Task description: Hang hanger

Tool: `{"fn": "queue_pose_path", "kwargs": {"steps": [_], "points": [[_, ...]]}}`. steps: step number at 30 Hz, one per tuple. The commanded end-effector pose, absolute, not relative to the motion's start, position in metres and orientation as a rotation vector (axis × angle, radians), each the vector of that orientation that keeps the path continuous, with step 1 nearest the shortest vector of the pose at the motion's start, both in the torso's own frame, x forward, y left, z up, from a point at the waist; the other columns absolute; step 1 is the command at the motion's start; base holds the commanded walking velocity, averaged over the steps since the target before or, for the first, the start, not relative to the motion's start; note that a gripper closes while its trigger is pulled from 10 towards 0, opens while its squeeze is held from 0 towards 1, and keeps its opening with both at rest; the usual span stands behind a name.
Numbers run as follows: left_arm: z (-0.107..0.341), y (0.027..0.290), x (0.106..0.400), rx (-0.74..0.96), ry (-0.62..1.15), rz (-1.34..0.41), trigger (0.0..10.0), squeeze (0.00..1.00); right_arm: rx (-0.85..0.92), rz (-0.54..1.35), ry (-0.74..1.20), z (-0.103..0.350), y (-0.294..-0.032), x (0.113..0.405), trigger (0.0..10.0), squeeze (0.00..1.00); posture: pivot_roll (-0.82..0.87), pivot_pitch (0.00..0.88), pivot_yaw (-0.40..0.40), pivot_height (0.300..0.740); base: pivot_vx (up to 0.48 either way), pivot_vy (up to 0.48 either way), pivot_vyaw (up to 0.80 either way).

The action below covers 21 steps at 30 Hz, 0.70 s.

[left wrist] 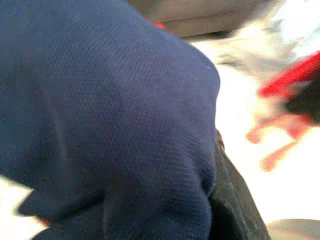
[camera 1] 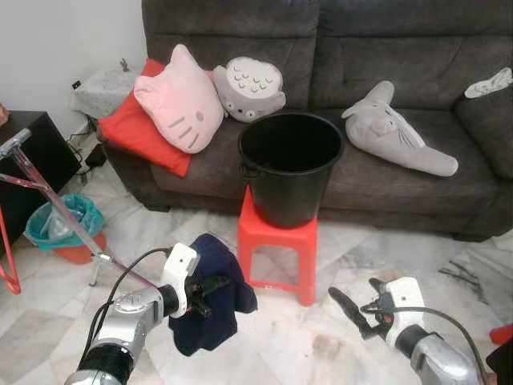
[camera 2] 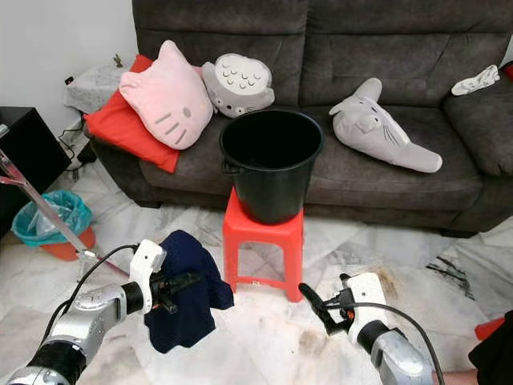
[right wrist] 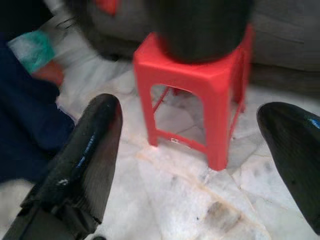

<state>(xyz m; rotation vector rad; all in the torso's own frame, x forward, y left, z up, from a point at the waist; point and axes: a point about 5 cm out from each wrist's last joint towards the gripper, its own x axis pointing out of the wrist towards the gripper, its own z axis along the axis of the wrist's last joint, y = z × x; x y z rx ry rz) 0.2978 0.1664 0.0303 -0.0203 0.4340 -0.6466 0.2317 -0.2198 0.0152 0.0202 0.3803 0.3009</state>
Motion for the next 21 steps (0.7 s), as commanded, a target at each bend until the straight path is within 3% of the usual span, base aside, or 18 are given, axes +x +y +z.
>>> {"fn": "queue_pose_path", "kwargs": {"steps": [1,9,21], "points": [[0.022,0.172,0.297,0.038,0.454,-0.56,10.0,0.0,0.046,0.227,0.423,-0.001,-0.22,0.226,10.0,0.0,-0.04,0.022,0.064,0.74,0.0,0.0,0.0],[-0.009,0.188,0.277,0.098,0.594,-0.375,10.0,0.0,0.124,0.041,0.535,-0.033,-0.221,0.211,10.0,0.0,-0.04,0.009,0.067,0.74,0.0,0.0,0.1],[-0.044,0.208,0.239,0.134,0.78,-0.237,10.0,0.0,0.187,-0.117,0.78,-0.076,-0.219,0.169,10.0,0.0,-0.04,0.0,0.072,0.74,0.0,0.0,0.78]]}}
